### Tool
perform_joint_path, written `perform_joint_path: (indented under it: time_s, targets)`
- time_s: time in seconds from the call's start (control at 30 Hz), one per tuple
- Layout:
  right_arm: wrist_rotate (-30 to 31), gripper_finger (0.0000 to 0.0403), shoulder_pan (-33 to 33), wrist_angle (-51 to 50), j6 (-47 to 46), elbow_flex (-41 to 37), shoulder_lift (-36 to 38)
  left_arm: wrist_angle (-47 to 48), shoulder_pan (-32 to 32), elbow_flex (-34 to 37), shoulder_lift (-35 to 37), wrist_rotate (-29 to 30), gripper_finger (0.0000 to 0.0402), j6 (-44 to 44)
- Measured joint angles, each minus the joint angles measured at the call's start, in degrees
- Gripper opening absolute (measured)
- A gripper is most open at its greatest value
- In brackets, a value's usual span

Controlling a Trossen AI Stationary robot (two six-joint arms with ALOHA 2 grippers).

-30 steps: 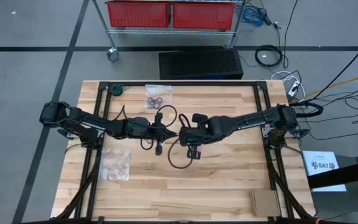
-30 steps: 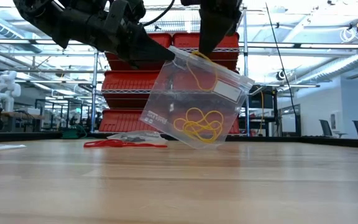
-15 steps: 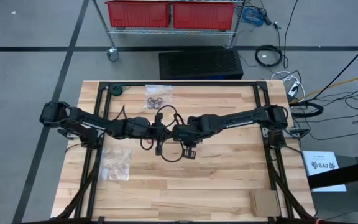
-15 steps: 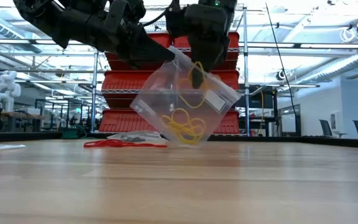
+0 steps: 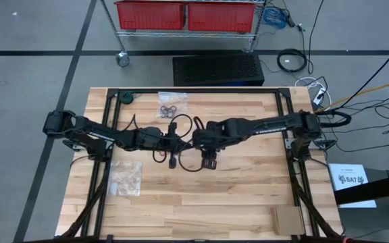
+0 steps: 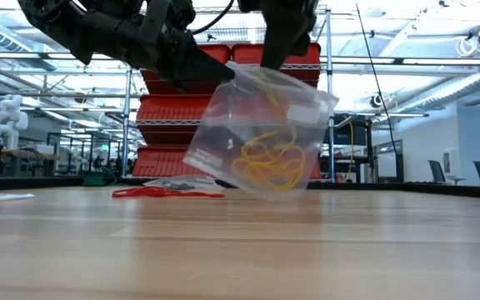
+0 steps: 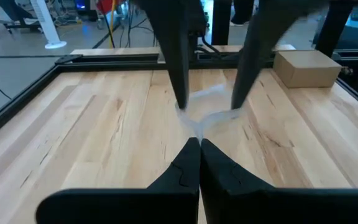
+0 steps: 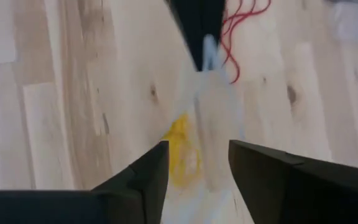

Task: Sort rubber bands
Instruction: Put the yellow rubber band into the transparent zip bag, then close the bottom right transparent zip bag

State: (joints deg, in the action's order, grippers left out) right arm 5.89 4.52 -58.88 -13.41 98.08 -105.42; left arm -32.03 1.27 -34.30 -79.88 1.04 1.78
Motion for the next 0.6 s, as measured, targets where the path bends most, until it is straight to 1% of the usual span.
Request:
perform_joint_path:
  time_s: [0.13,0.23,0.33,0.47,0.53,0.6]
  targets:
    - [0.6,0.0166,-0.7,-0.1,0.1,0.1,1.2,-0.1,0.0,0.0,0.0,0.0,0.0002,0.0]
    - [1.2,0.0163,-1.2,-1.6,0.4,0.1,1.8,0.0,0.0,0.0,0.0,0.0,0.0002,0.0]
    - [1.1,0.0156,-1.5,-8.7,0.5,0.1,3.2,0.0,0.0,0.0,0.0,0.0,0.0002,0.0]
    - [-2.2,0.0151,-1.6,-19.3,-5.8,0.0,6.9,0.0,0.0,0.0,0.0,-0.5,0.0002,0.0]
    - [-2.9,0.0151,-1.1,-22.3,-8.4,0.0,9.3,0.3,0.0,0.0,0.0,-0.5,0.0002,0.0]
    - [-1.7,0.0150,0.2,-23.3,-10.6,-0.7,11.9,0.9,0.0,0.0,0.0,-0.5,0.0002,0.0]
